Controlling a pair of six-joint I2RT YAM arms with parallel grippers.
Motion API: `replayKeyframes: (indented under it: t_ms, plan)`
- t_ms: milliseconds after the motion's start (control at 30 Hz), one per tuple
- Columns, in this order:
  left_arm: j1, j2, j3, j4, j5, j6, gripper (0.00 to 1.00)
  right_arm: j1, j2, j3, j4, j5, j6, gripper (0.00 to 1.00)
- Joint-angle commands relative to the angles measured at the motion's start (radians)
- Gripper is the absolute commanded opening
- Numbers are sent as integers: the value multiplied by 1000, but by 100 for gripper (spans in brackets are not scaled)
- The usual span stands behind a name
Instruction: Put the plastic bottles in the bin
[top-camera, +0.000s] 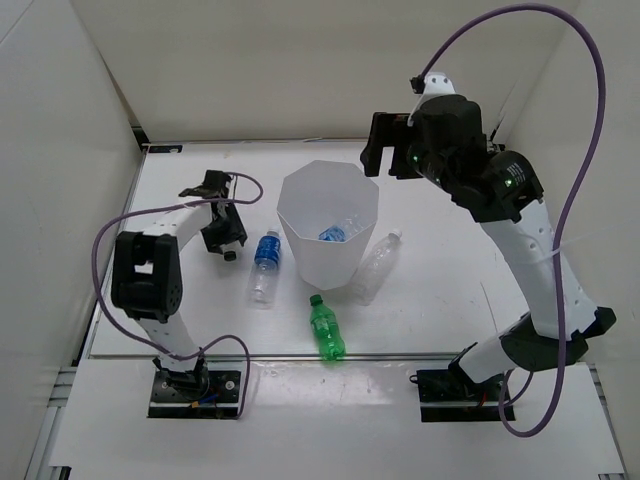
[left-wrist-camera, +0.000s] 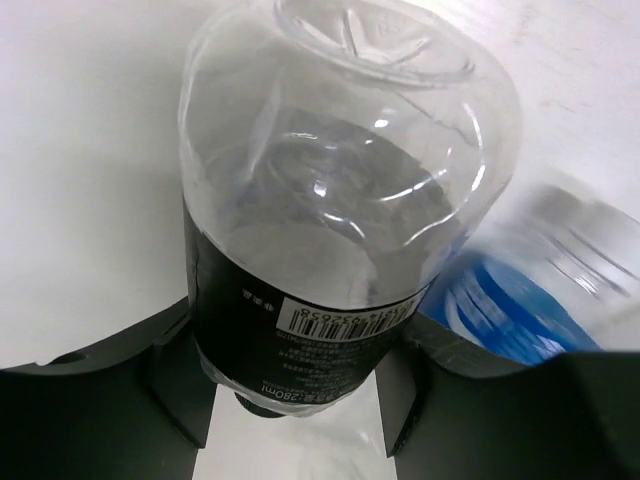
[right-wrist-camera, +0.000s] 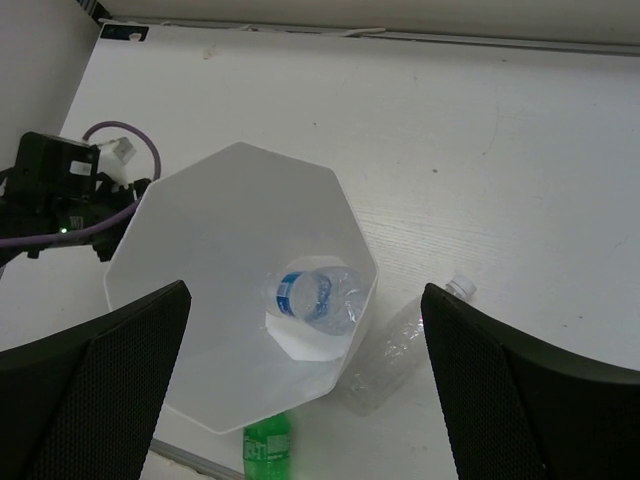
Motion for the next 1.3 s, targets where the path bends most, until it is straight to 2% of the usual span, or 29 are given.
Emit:
replayKeyframes:
  t_ms: [0, 100, 200, 267, 367, 467, 533, 733, 833, 867, 967, 1000, 1033, 1067, 1133, 1167, 1267]
  plan:
    - [3, -188, 102, -109, -65, -78, 28, -2, 0, -23, 1, 4, 13, 100]
    - [-38, -358, 251, -206, -79, -174, 30, -40, -41, -97, 1, -12, 96, 100]
    - [-80, -415, 358, -300, -100, -220, 31, -105, -82, -200, 1, -76, 223, 100]
    - [-107, -466, 444, -300, -100, -220, 31, -183, -102, -273, -8, -123, 286, 100]
    - [-147, -516, 532, -251, -22, -180, 34, -285, -132, -374, -9, -230, 363, 100]
    - [-202, -506, 590, -167, 103, -139, 37, -366, -142, -448, 16, -295, 405, 100]
    - [-287, -455, 619, -167, 174, -114, 37, -415, -142, -519, 40, -344, 423, 100]
    - [-543, -348, 679, -225, 138, -16, 38, -458, -55, -623, 94, -398, 434, 100]
    - [-597, -290, 727, -277, 124, 10, 39, -467, -14, -634, 94, -419, 434, 100]
    - [-606, -270, 736, -277, 124, 21, 43, -467, -4, -634, 94, -420, 434, 100]
    - [-635, -236, 794, -356, 61, 1, 91, -467, 39, -643, 122, -432, 434, 100]
    - [-644, -201, 888, -390, 21, -8, 100, -467, 52, -643, 131, -453, 420, 100]
    - [-644, -182, 950, -422, 12, -8, 100, -467, 71, -657, 131, -484, 420, 100]
    - [-644, -162, 1078, -483, -22, -8, 100, -467, 113, -657, 131, -499, 420, 100]
    - [-644, -150, 1162, -501, -51, -8, 100, -467, 161, -666, 131, -512, 420, 100]
    - [-634, -171, 1172, -492, -89, -8, 100, -455, 208, -666, 140, -524, 420, 100]
    - [-606, -358, 996, -343, -194, -22, 100, -444, 316, -653, 151, -553, 420, 100]
